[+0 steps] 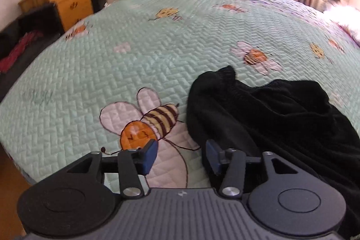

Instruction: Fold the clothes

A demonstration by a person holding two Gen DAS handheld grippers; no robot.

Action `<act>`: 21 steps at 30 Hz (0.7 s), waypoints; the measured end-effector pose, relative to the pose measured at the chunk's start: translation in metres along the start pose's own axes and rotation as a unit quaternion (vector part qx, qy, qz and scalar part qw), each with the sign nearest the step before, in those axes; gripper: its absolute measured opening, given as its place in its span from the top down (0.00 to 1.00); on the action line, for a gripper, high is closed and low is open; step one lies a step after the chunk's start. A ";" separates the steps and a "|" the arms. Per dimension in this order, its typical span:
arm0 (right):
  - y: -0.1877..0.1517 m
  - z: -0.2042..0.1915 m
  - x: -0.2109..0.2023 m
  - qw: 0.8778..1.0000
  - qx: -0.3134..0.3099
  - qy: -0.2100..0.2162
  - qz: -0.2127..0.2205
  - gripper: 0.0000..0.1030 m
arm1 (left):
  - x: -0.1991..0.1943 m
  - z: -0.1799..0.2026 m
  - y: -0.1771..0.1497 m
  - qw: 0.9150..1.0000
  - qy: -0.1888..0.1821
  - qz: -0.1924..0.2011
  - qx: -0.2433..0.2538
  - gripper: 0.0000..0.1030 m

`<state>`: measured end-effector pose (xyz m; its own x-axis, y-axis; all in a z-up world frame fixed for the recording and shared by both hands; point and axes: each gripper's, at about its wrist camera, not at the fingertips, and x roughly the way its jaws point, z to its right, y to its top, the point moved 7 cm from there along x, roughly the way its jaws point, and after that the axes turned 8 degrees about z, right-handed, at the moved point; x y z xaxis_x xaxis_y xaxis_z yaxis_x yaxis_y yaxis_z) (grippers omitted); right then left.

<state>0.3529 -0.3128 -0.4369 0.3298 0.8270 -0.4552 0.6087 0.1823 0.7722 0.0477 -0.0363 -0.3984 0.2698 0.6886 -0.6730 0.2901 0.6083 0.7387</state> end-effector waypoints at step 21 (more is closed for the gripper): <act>-0.031 -0.073 0.026 0.993 -0.093 0.045 -0.055 0.77 | -0.043 0.077 -0.017 0.996 -0.028 0.018 0.086 0.24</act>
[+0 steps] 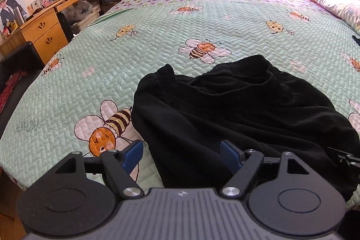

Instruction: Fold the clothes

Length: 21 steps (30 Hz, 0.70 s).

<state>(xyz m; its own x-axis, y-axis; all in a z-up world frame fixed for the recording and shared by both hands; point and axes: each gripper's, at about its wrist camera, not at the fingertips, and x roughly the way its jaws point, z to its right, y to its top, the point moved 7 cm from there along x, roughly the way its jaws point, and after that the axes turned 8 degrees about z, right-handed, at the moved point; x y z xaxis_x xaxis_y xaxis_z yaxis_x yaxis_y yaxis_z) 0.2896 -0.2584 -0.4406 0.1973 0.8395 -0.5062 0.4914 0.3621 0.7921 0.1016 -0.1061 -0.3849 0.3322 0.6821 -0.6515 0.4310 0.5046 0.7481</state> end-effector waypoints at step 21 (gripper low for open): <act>0.011 0.063 -0.041 0.993 0.062 -0.096 0.033 0.77 | -0.003 -0.006 -0.011 0.999 -0.028 -0.010 -0.011 0.19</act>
<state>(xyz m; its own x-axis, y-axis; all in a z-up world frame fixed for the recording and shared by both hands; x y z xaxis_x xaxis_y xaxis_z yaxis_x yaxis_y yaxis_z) 0.3403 -0.3138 -0.4323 0.3849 0.7628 -0.5196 0.5696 0.2466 0.7840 0.0913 -0.1103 -0.3902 0.3702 0.6411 -0.6723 0.4192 0.5305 0.7368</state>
